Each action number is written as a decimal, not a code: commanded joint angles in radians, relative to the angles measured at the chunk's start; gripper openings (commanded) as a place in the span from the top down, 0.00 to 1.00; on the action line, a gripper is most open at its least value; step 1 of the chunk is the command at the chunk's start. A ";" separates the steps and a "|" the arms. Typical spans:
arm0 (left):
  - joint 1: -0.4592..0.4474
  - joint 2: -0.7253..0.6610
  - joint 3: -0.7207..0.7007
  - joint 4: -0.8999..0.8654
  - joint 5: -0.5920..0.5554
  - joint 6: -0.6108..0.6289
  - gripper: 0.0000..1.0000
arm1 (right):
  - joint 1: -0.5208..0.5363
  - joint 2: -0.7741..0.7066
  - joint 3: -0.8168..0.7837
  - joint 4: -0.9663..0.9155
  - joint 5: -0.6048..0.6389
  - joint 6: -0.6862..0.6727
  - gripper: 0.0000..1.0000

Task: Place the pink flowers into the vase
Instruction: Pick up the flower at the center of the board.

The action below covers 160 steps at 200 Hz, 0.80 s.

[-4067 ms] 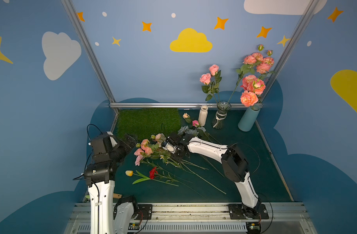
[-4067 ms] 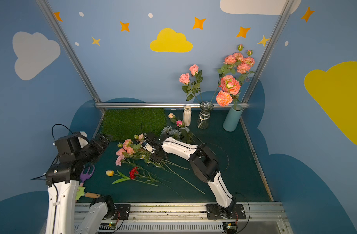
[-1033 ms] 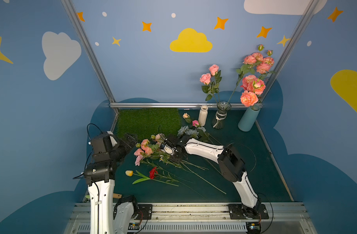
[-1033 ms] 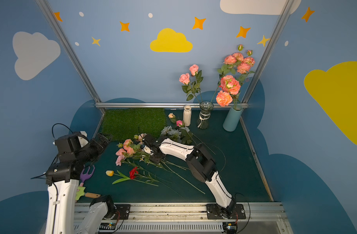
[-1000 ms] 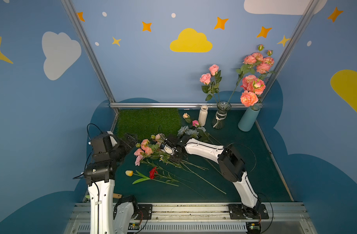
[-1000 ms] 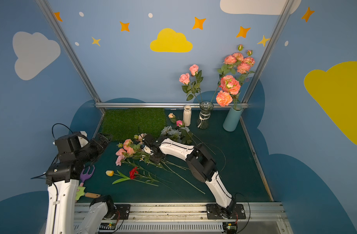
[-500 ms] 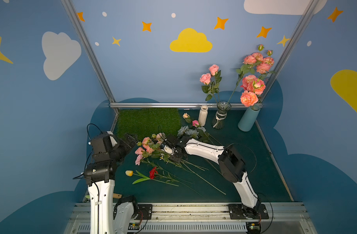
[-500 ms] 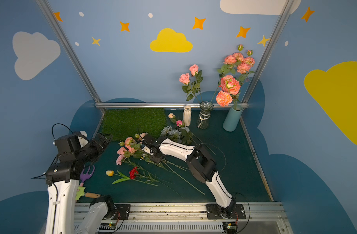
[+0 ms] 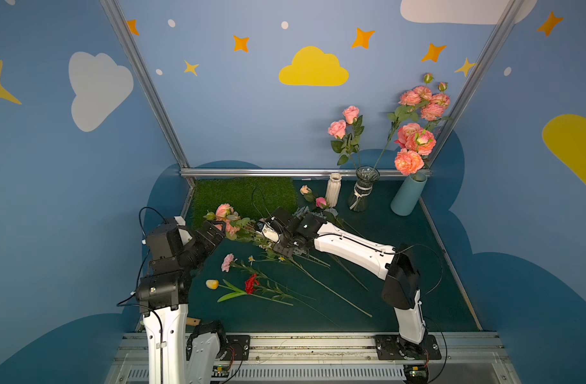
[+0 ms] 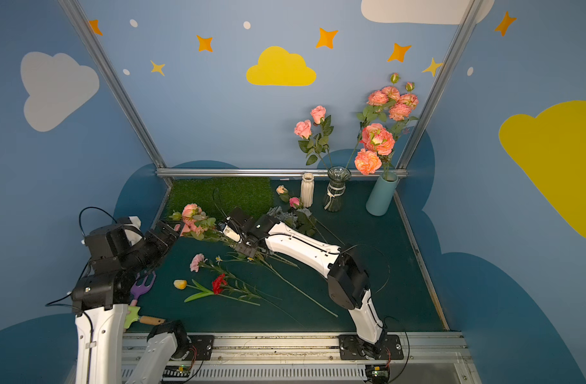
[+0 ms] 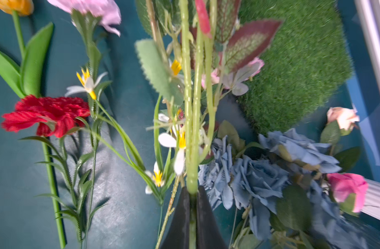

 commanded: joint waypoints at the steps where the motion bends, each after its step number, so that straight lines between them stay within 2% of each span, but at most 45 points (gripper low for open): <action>1: -0.018 -0.028 0.060 -0.024 0.005 0.008 0.00 | -0.003 -0.048 0.009 0.005 -0.010 0.022 1.00; 25: -0.024 -0.043 0.107 -0.071 -0.015 0.027 0.00 | -0.022 -0.087 -0.013 0.001 -0.158 0.043 1.00; 38: -0.024 -0.047 0.119 -0.086 -0.015 0.026 0.00 | -0.016 -0.080 -0.045 0.035 -0.140 0.020 1.00; 50: -0.024 -0.052 0.119 -0.090 -0.014 0.021 0.00 | 0.010 -0.068 -0.011 -0.031 -0.071 0.026 1.00; 65: -0.024 -0.057 0.122 -0.095 -0.010 0.021 0.00 | 0.020 -0.048 0.002 -0.083 -0.112 -0.011 1.00; 80: -0.023 -0.058 0.128 -0.103 -0.009 0.021 0.00 | 0.036 -0.014 0.036 -0.138 -0.028 0.012 1.00; 118: -0.036 -0.058 0.121 -0.101 0.014 0.021 0.00 | 0.011 -0.074 0.029 -0.112 -0.127 0.052 1.00; 135: -0.068 -0.059 0.091 -0.086 0.027 0.001 0.00 | -0.002 -0.117 0.019 -0.087 -0.152 0.080 1.00; 160: -0.178 -0.066 0.041 -0.043 -0.008 -0.044 0.02 | -0.026 -0.156 0.011 -0.063 -0.207 0.133 1.00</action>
